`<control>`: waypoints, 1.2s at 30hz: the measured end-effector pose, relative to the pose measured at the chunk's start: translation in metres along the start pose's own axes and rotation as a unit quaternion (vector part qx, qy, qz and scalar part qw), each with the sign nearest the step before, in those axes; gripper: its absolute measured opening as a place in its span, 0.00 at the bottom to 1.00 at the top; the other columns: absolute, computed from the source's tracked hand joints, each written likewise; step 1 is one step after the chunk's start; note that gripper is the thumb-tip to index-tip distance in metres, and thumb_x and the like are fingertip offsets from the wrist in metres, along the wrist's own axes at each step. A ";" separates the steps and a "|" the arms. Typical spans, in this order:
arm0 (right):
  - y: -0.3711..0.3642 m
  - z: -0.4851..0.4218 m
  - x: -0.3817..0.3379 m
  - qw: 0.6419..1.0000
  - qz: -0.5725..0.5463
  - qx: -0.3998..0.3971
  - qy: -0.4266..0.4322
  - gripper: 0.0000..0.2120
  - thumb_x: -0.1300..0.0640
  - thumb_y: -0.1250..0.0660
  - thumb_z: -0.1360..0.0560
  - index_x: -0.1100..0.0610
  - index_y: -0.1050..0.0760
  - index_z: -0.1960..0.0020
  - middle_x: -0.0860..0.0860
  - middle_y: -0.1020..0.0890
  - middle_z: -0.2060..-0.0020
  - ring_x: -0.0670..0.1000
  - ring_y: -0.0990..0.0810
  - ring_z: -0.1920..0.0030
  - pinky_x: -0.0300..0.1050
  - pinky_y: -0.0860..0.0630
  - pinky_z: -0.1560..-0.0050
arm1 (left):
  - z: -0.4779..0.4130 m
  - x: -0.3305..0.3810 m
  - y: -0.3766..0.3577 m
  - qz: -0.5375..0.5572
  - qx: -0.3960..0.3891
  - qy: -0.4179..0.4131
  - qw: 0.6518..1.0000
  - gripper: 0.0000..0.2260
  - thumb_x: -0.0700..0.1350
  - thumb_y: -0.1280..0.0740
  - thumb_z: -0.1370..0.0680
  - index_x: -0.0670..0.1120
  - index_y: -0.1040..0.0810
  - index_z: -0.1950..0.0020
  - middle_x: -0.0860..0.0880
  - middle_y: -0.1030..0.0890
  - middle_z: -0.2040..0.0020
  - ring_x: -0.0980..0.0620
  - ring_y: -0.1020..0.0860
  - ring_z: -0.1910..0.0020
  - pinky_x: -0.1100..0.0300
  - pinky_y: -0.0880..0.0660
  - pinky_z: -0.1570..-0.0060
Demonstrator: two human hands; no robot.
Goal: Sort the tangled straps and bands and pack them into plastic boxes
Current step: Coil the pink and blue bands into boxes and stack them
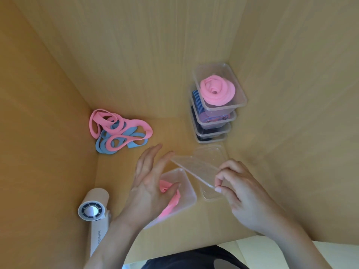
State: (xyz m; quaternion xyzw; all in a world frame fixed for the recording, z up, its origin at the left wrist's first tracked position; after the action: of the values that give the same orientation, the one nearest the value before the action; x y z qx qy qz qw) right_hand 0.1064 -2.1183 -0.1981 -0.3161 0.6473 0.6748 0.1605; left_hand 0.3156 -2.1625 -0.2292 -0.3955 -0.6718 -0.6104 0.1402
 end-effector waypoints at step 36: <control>-0.109 -0.072 0.025 0.983 -0.136 0.115 -0.038 0.16 0.70 0.29 0.25 0.53 0.17 0.43 0.45 0.25 0.59 0.42 0.23 0.61 0.31 0.29 0.54 | 0.078 -0.096 0.026 0.123 0.186 0.311 0.924 0.13 0.36 0.29 0.23 0.53 0.22 0.44 0.55 0.20 0.57 0.61 0.24 0.57 0.74 0.29 0.58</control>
State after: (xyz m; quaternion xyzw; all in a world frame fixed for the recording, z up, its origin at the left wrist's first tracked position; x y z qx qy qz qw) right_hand 0.1715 -2.1817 -0.2951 -0.3545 0.6648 0.5794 0.3109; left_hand 0.4190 -2.1254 -0.2918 -0.2316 -0.6419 -0.5448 0.4873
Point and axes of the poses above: each hand's wrist, its own z-axis away from the middle knuckle, its own y-axis out of the back of the hand, x = y × z, the point moved 8 cm from there along -z, towards the middle knuckle
